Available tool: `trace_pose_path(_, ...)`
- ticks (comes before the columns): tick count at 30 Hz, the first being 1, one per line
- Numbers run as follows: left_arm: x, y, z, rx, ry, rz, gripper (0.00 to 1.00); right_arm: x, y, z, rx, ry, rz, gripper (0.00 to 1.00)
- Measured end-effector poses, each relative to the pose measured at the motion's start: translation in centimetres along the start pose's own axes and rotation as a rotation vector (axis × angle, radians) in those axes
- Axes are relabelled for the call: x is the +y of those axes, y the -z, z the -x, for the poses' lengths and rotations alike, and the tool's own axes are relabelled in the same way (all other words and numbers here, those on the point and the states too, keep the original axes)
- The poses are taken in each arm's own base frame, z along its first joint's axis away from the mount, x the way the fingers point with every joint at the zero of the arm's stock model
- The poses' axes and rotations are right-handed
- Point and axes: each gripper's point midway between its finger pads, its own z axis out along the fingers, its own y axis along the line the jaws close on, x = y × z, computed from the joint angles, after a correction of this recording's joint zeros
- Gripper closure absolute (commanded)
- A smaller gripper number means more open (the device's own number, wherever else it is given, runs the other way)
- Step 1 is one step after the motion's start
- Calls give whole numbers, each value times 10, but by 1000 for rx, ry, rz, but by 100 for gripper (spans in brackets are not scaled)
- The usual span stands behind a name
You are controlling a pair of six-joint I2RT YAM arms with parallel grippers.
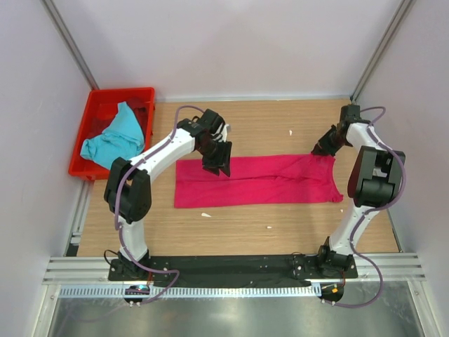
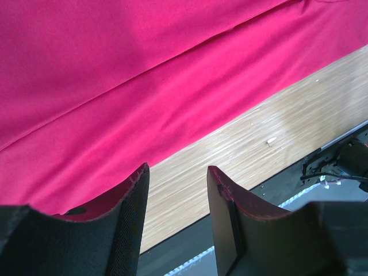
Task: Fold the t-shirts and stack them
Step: Fold the tshirt
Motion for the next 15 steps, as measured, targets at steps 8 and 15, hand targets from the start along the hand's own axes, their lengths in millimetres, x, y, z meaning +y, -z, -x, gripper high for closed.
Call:
trace_pose_path(8, 0, 0, 0, 0, -4, 0, 53, 4, 27, 7, -46, 129, -2, 49)
trace_pose_path(15, 0, -2, -1, 9, -3, -6, 53, -10, 50, -71, 37, 173, 76, 74)
